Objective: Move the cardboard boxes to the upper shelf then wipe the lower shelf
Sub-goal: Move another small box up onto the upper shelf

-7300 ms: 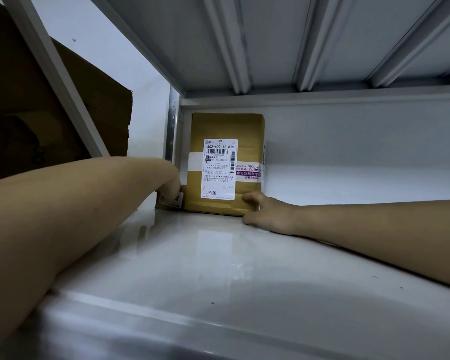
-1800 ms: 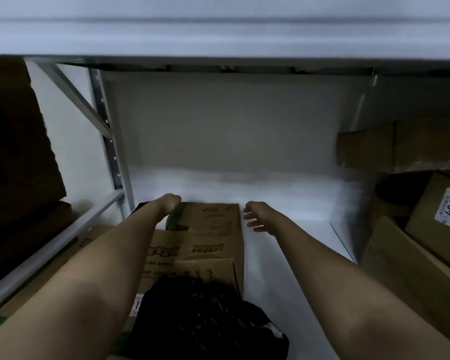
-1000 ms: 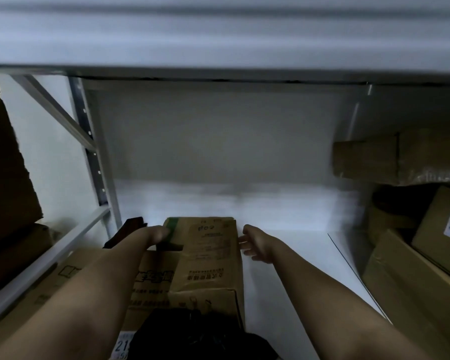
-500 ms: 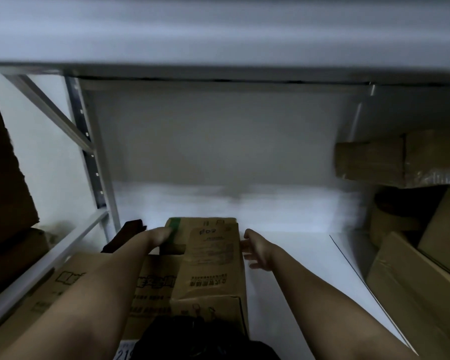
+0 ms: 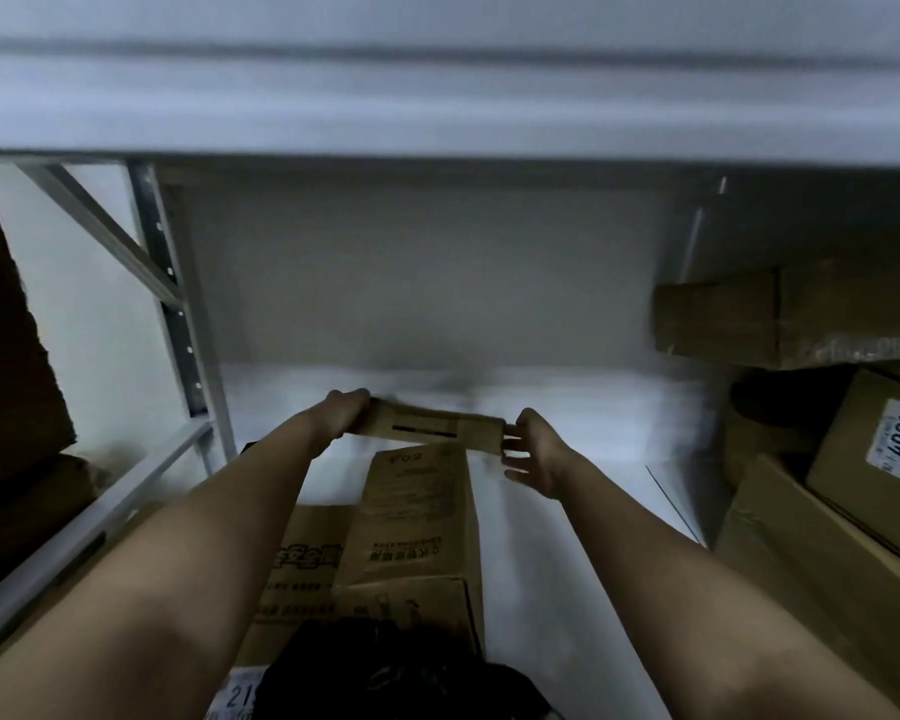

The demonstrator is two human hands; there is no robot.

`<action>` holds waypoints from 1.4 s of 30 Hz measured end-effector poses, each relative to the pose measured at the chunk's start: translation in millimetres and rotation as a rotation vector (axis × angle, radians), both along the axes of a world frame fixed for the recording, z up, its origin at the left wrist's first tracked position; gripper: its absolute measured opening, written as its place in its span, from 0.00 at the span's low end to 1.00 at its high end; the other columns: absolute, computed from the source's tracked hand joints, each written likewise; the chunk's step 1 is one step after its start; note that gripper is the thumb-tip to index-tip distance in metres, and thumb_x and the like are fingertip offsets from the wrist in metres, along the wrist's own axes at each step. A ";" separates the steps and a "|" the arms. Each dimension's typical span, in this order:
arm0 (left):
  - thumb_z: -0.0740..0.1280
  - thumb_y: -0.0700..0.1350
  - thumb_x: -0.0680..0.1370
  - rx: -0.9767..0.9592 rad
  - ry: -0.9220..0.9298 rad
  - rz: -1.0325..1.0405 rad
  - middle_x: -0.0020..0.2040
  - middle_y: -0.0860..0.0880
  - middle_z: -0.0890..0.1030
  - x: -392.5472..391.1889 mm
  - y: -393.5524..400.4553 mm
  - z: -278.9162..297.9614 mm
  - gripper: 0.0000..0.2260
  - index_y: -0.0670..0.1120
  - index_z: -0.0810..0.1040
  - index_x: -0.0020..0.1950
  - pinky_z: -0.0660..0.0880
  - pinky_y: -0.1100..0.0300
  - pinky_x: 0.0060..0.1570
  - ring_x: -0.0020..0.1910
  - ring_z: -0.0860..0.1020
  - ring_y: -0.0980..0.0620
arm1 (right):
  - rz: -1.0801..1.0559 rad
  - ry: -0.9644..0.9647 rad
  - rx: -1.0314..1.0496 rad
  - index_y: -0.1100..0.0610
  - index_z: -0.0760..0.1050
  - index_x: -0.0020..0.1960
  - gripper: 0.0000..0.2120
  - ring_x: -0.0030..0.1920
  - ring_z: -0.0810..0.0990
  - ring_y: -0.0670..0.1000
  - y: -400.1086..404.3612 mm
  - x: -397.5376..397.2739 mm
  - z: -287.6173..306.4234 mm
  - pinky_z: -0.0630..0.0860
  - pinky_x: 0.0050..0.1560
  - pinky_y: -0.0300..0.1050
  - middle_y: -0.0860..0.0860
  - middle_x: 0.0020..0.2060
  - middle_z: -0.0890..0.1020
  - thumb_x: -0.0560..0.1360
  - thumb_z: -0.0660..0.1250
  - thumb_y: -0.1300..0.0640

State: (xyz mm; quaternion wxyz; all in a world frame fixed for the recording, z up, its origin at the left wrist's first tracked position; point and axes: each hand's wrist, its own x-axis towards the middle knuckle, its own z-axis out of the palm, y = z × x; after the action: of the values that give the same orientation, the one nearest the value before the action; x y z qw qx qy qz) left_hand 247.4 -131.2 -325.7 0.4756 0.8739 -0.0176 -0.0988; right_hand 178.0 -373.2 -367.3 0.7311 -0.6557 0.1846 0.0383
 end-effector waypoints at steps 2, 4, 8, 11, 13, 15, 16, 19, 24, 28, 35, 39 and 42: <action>0.54 0.52 0.82 -0.054 -0.001 0.003 0.64 0.41 0.69 -5.3 -7.4 6.3 0.23 0.39 0.62 0.71 0.64 0.54 0.54 0.59 0.68 0.44 | -0.031 -0.047 0.021 0.58 0.70 0.62 0.19 0.55 0.72 0.55 -7.6 -3.7 7.2 0.69 0.60 0.49 0.54 0.53 0.74 0.80 0.49 0.51; 0.54 0.53 0.82 -0.091 -0.008 -0.010 0.68 0.41 0.67 -13.1 -15.4 13.2 0.24 0.40 0.59 0.73 0.65 0.52 0.60 0.63 0.68 0.43 | -0.068 -0.092 0.033 0.57 0.71 0.62 0.17 0.56 0.72 0.55 -16.0 -10.0 14.2 0.69 0.62 0.50 0.53 0.53 0.75 0.80 0.50 0.52; 0.54 0.54 0.81 -0.167 -0.018 -0.020 0.71 0.41 0.65 -26.3 -31.6 23.9 0.26 0.42 0.57 0.75 0.65 0.50 0.64 0.66 0.68 0.41 | -0.141 -0.185 0.038 0.56 0.69 0.66 0.18 0.59 0.73 0.56 -28.3 -21.5 29.0 0.71 0.64 0.50 0.54 0.57 0.73 0.81 0.51 0.51; 0.54 0.56 0.81 -0.252 -0.027 0.016 0.67 0.42 0.68 -37.5 -46.8 31.5 0.26 0.43 0.58 0.74 0.68 0.50 0.61 0.63 0.71 0.42 | -0.202 -0.250 0.067 0.57 0.67 0.63 0.15 0.58 0.74 0.57 -35.3 -33.8 43.5 0.74 0.59 0.50 0.56 0.57 0.73 0.81 0.51 0.54; 0.55 0.56 0.80 -0.331 -0.056 0.062 0.64 0.41 0.70 -45.7 -57.6 37.9 0.25 0.43 0.59 0.72 0.70 0.50 0.59 0.60 0.73 0.41 | -0.235 -0.279 0.104 0.56 0.64 0.61 0.12 0.56 0.74 0.58 -40.3 -42.2 50.4 0.75 0.57 0.50 0.57 0.57 0.72 0.81 0.52 0.54; 0.56 0.56 0.80 -0.387 -0.099 0.109 0.63 0.40 0.70 -54.8 -67.8 45.4 0.24 0.43 0.59 0.69 0.72 0.48 0.57 0.59 0.74 0.40 | -0.265 -0.300 0.133 0.57 0.62 0.63 0.14 0.57 0.76 0.59 -44.8 -51.4 55.1 0.76 0.56 0.50 0.57 0.58 0.71 0.81 0.55 0.52; 0.57 0.56 0.79 -0.401 -0.114 0.129 0.64 0.40 0.69 -58.7 -71.9 48.4 0.24 0.44 0.59 0.68 0.73 0.47 0.57 0.59 0.74 0.39 | -0.284 -0.309 0.143 0.57 0.62 0.65 0.17 0.58 0.76 0.59 -46.3 -55.4 56.5 0.77 0.55 0.50 0.57 0.58 0.72 0.80 0.56 0.50; 0.59 0.58 0.78 -0.436 -0.135 0.176 0.67 0.41 0.67 -72.4 -82.4 54.7 0.27 0.45 0.57 0.71 0.75 0.47 0.55 0.62 0.71 0.40 | -0.331 -0.328 0.167 0.58 0.63 0.67 0.23 0.60 0.77 0.57 -51.0 -67.9 61.9 0.80 0.53 0.51 0.56 0.60 0.74 0.79 0.61 0.45; 0.61 0.57 0.78 -0.548 -0.095 0.281 0.68 0.41 0.67 -92.8 -89.4 56.9 0.29 0.45 0.56 0.73 0.76 0.49 0.53 0.63 0.71 0.40 | -0.363 -0.312 0.119 0.60 0.66 0.65 0.25 0.59 0.78 0.57 -55.9 -87.9 61.3 0.82 0.49 0.50 0.58 0.61 0.75 0.75 0.67 0.47; 0.64 0.58 0.76 -0.535 -0.101 0.317 0.67 0.41 0.67 -111.4 -88.7 53.1 0.33 0.44 0.55 0.74 0.77 0.52 0.49 0.62 0.71 0.40 | -0.385 -0.314 0.066 0.54 0.63 0.58 0.15 0.59 0.76 0.56 -55.3 -111.7 58.4 0.81 0.48 0.50 0.57 0.60 0.74 0.78 0.63 0.50; 0.58 0.55 0.79 -0.594 -0.083 0.158 0.60 0.40 0.76 -153.6 -79.0 43.1 0.22 0.42 0.66 0.67 0.76 0.51 0.52 0.55 0.76 0.43 | -0.357 -0.373 0.018 0.50 0.68 0.58 0.08 0.48 0.77 0.48 -43.2 -159.3 52.3 0.79 0.47 0.47 0.51 0.51 0.77 0.79 0.57 0.54; 0.57 0.50 0.79 -0.624 -0.031 0.051 0.49 0.43 0.78 -186.7 -58.5 38.0 0.18 0.43 0.70 0.65 0.75 0.55 0.43 0.46 0.77 0.47 | -0.353 -0.378 0.021 0.52 0.71 0.62 0.14 0.46 0.77 0.47 -32.0 -190.8 47.0 0.79 0.41 0.44 0.51 0.51 0.78 0.78 0.56 0.54; 0.57 0.46 0.77 -0.632 -0.028 0.043 0.47 0.44 0.77 -210.3 -41.5 26.8 0.17 0.43 0.69 0.64 0.73 0.55 0.42 0.44 0.75 0.46 | -0.319 -0.343 0.007 0.52 0.72 0.64 0.16 0.47 0.79 0.48 -22.0 -214.8 41.1 0.77 0.38 0.42 0.51 0.53 0.81 0.78 0.57 0.50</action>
State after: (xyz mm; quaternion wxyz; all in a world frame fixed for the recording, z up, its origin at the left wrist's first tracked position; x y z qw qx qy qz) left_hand 37.1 -172.7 -298.8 0.7252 0.6844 -0.0354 -0.0665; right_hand -36.8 -395.2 -326.2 0.7509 -0.6125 0.1589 -0.1890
